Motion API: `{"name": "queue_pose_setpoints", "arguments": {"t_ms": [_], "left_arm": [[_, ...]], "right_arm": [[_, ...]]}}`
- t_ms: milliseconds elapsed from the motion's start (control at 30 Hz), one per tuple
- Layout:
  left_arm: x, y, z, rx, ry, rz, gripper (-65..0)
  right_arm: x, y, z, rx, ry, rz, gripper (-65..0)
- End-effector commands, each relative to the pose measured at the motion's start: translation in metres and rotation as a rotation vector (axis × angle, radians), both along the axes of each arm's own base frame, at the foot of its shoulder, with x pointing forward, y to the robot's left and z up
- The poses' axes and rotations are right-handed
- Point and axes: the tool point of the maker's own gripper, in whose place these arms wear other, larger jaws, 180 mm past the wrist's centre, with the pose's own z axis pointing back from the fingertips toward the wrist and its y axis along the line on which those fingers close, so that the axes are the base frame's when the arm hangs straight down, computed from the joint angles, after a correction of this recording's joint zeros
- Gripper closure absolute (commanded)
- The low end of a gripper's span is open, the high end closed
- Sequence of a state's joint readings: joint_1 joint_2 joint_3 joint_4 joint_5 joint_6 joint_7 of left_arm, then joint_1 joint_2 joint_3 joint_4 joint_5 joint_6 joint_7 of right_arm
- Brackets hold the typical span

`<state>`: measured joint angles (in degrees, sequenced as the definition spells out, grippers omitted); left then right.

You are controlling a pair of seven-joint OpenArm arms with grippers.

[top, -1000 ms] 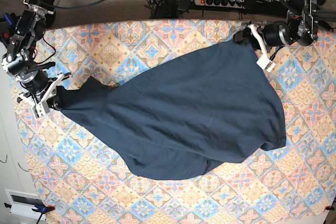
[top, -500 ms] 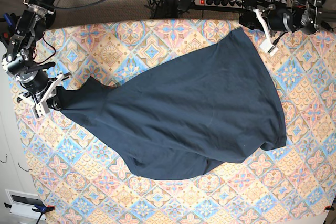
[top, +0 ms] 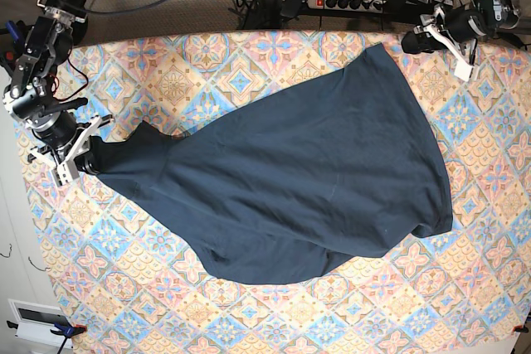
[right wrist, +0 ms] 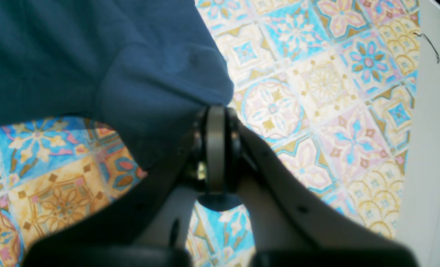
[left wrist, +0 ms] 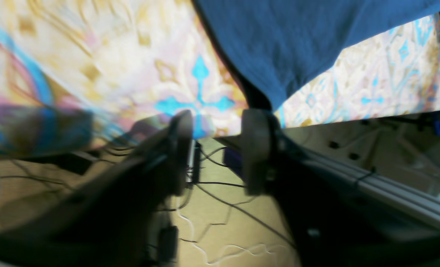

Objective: Layout the t-shirt on the table in an organized manner, then fold the t-shirt properly
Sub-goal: 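Regrasp the shirt edge with the left gripper near its corner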

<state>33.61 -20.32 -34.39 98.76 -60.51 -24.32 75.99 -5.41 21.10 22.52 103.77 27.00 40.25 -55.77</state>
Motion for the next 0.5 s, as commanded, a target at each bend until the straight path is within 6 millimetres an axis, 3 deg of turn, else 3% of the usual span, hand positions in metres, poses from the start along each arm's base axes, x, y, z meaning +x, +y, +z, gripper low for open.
{"name": "queue_pose_setpoints", "arguments": {"t_ms": [0,100,300,467], "left_arm": [[0.005,0.002,0.007,-0.003,-0.029,0.012,-33.3],[0.003,-0.01,0.003,-0.039,-0.024,0.027,-38.7],[0.013,-0.039,-0.001,-0.113,-0.029,0.019,-38.8],[0.017,-0.046,-0.005,-0.114,-0.031,0.02,-38.8]], "right_arm": [[0.007,-0.003,0.016,-0.007,-0.053,0.004,-0.4],[0.007,-0.003,0.016,-0.007,-0.053,0.004,-0.4],[0.007,-0.003,0.016,-0.007,-0.052,0.004,-0.4],[0.007,-0.004,0.017,-0.008,-0.056,0.002,-0.4]]}}
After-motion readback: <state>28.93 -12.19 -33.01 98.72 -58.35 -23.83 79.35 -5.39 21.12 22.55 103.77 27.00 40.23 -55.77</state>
